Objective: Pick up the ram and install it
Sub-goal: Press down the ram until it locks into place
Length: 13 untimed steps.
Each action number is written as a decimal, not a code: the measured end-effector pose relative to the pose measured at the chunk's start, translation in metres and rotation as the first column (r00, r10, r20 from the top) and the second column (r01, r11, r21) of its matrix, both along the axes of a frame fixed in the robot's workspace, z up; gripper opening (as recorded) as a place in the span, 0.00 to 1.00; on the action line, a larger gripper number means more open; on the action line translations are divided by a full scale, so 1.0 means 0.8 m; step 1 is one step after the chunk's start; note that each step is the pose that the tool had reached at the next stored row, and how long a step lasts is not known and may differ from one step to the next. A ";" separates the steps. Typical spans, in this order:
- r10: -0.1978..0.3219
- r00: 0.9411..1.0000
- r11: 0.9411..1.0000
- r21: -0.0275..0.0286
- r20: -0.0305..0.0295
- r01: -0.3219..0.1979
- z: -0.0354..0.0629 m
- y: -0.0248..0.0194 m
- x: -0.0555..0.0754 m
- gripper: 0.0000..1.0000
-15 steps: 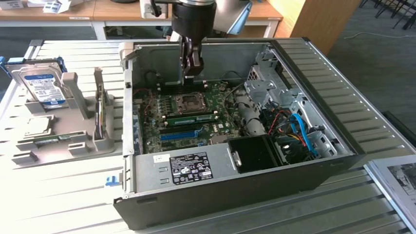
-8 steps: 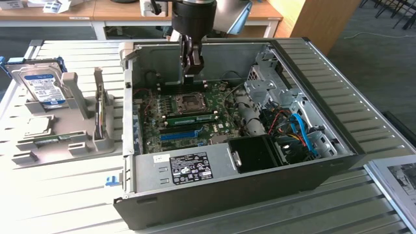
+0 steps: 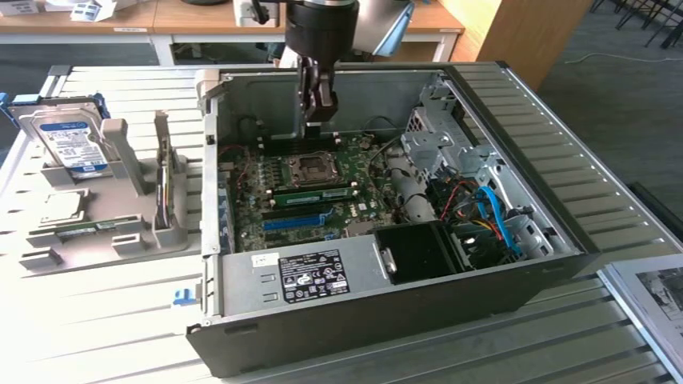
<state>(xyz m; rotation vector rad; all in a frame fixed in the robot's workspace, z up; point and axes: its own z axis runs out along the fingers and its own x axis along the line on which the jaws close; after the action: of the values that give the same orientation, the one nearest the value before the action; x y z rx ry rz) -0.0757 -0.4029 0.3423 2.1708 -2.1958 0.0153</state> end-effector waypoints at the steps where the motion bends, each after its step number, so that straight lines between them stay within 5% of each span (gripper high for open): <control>1: 0.000 1.000 1.000 0.000 0.000 0.000 0.000 0.0000 0.002 0.10; 13: 0.000 1.000 1.000 0.000 0.000 0.000 0.000 0.0000 0.019 0.10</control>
<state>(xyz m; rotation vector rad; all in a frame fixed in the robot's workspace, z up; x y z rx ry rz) -0.0609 -0.4029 0.3423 2.1707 -2.1958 0.0151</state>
